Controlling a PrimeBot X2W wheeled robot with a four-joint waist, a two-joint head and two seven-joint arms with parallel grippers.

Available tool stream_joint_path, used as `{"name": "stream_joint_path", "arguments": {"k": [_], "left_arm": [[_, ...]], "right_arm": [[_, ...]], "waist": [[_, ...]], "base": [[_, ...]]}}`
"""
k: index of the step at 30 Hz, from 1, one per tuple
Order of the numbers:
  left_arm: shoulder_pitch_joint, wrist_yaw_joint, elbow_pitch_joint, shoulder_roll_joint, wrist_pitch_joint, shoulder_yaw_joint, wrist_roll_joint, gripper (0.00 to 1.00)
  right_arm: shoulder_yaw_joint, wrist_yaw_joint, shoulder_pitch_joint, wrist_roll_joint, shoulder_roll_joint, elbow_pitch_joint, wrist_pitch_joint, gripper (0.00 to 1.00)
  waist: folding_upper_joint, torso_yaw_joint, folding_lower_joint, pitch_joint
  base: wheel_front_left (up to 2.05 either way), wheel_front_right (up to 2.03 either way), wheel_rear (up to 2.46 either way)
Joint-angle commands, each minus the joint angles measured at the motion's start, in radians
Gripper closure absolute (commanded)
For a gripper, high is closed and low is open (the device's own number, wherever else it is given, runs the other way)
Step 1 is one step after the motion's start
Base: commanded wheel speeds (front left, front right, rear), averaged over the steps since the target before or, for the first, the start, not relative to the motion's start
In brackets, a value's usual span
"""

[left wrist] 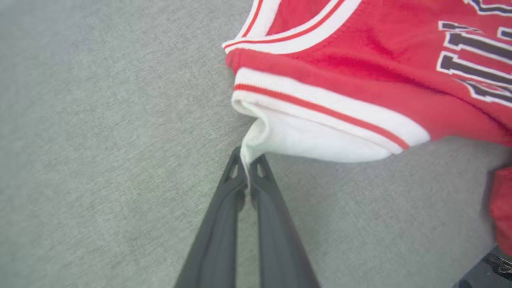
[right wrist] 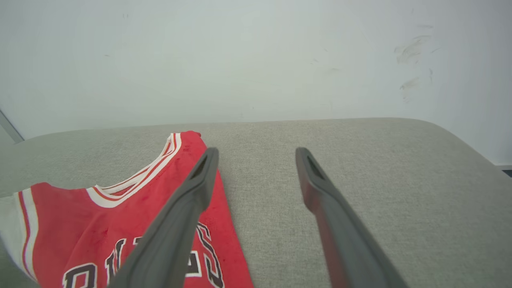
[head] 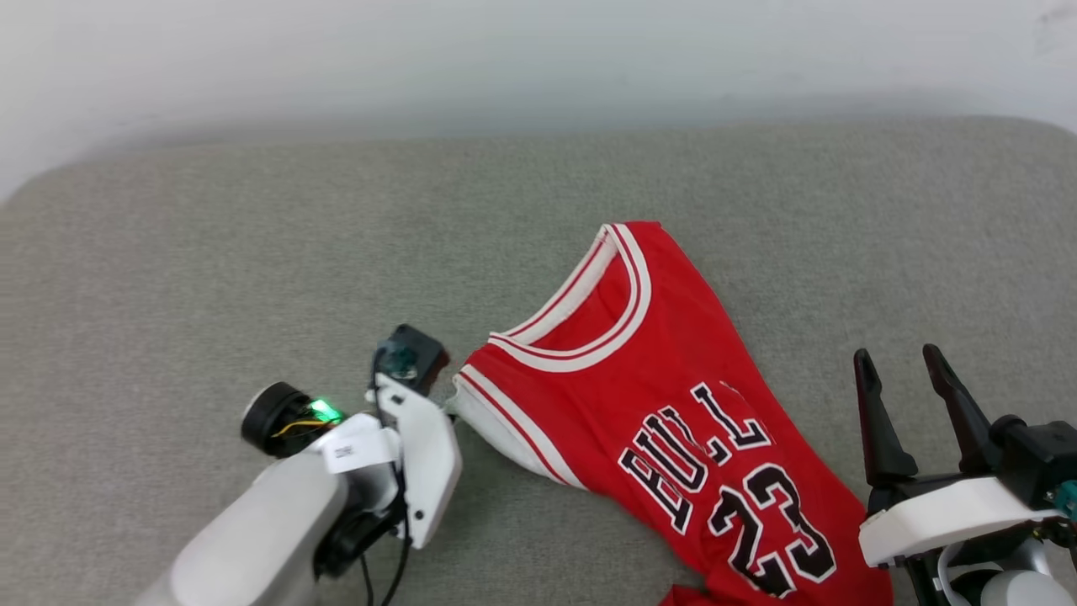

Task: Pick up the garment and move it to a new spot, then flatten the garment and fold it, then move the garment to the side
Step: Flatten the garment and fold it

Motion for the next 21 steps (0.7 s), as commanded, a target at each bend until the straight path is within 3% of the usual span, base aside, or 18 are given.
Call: {"name": "stream_joint_path", "arguments": {"k": [1,8,12,15,21], "left_arm": [[0.030,0.020,-0.035,0.026,0.003,0.019,-0.008,1.00],[0.207,0.165,-0.194,0.157,0.023,0.148,-0.103,1.00],[0.329,0.241,-0.214,0.193,0.002,0.228,-0.177,1.00],[0.408,0.265,-0.191,0.183,-0.017,0.269,-0.238,1.00],[0.481,0.260,-0.142,0.148,-0.058,0.289,-0.290,1.00]], "right_arm": [[-0.004,-0.001,0.014,0.003,0.001,0.003,-0.005,0.00],[-0.012,-0.001,0.036,0.006,0.002,-0.003,0.002,0.00],[-0.016,-0.001,0.040,0.004,0.001,-0.009,0.006,0.00],[-0.018,-0.001,0.044,0.003,0.002,-0.014,0.012,0.00],[-0.027,-0.001,0.052,-0.003,0.001,-0.022,0.024,0.00]], "waist": [[0.0000,0.022,-0.0001,-0.022],[0.0000,0.046,-0.0001,-0.048],[0.0000,0.048,-0.0001,-0.052],[0.0000,0.044,-0.0001,-0.053],[0.0000,0.038,-0.0001,-0.059]], "base": [[0.00,0.00,0.00],[0.00,0.00,0.00],[0.00,0.00,0.00],[0.00,0.00,0.00],[0.00,0.00,0.00]]}}
